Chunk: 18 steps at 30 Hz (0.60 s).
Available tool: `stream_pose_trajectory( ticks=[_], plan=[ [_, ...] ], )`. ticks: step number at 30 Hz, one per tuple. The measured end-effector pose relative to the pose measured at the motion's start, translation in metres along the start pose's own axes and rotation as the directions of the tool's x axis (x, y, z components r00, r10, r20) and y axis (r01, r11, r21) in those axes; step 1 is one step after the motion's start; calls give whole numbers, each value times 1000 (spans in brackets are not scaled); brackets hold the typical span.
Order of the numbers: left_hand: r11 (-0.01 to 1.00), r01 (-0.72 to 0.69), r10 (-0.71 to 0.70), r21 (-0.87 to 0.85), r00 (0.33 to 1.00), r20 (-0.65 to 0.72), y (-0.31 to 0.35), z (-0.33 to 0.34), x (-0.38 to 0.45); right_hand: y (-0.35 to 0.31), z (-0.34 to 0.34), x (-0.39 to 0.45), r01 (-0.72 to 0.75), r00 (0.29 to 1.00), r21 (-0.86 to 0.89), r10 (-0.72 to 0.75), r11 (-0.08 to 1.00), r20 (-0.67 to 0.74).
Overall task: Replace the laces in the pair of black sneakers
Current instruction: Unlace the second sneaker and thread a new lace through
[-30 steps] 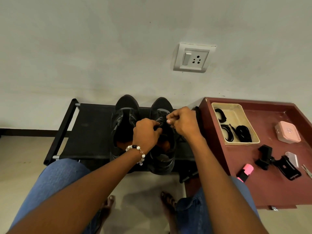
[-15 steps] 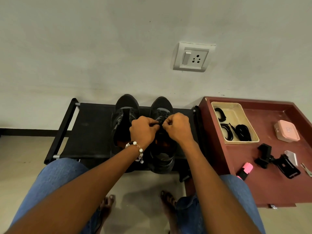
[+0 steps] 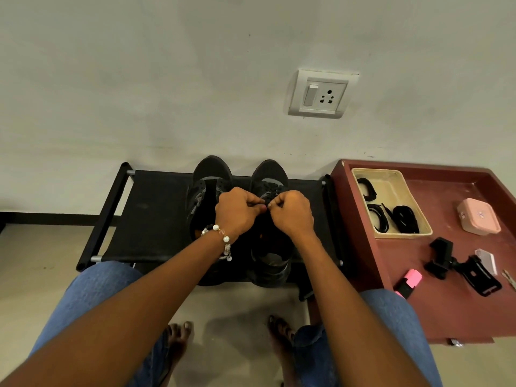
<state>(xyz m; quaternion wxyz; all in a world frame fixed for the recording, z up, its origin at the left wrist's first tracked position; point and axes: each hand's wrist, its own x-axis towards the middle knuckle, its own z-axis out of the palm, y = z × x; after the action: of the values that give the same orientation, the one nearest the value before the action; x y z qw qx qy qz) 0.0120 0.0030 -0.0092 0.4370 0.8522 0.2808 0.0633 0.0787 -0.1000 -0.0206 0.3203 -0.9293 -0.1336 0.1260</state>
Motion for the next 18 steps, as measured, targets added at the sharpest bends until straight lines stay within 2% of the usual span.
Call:
stream_pose_trajectory(
  ticks=[3,7,12,15,18],
  plan=[
    [1000,-4,4,9,1000,-10,-1,1,3,-4,0,-2,-34,999,35,35,999,-22],
    [996,53,-56,-76,998,-36,-3,2,6,-2,-5,1,-138,990,176,133,975,38],
    [971,160,-158,-179,987,21,1,-3,11,-1,-2,0,-132,990,266,117,955,72],
    [968,183,-180,-169,983,37,3,-2,15,1,-3,1,-97,994,260,82,961,70],
    [980,171,-166,-101,985,50,4,2,17,-1,-8,-3,-54,997,153,44,987,67]
  ],
)
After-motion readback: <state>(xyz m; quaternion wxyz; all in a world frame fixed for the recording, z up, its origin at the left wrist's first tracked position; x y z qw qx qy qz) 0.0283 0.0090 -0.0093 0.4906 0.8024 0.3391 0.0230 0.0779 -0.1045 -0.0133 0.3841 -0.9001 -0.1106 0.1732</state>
